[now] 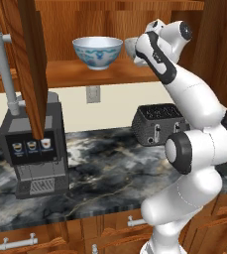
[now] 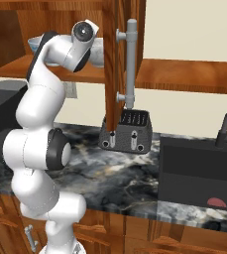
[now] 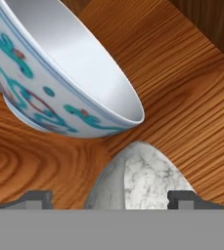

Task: Open the cabinet. Pick the bowls from the counter and place them in the cabinet. Then close the cabinet.

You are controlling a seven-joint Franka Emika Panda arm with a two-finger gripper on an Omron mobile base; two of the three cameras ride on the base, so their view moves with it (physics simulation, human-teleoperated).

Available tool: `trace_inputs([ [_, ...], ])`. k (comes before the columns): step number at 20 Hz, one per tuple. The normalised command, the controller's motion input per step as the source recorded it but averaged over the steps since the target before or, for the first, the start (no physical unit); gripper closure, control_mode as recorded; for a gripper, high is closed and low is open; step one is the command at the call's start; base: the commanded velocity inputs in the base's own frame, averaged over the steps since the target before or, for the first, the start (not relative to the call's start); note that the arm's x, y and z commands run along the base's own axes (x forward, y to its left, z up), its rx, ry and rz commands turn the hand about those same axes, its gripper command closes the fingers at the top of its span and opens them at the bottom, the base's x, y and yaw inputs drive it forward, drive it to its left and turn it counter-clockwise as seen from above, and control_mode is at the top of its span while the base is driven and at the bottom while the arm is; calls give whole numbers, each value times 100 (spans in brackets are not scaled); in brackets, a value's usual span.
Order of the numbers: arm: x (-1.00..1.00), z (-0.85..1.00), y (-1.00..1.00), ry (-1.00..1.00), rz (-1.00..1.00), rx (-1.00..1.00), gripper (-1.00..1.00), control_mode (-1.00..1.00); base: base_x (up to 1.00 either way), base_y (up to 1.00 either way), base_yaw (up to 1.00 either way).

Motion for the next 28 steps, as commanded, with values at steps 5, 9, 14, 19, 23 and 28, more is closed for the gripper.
trace_inputs([
  [5,-6,0,0,0,0,0,-100,-100,0,0,0],
  [9,-16,0,0,-3,0,-2,-100,-100,0,0,0],
  [14,-9,8,3,-13,0,-1,-100,-100,0,0,0],
  [19,-24,0,12,-18,0,-4,-100,-100,0,0,0],
  [23,-36,9,7,-10,0,-4,-100,-100,0,0,0],
  [28,-54,19,0,0,0,-5,-100,-100,0,0,0],
])
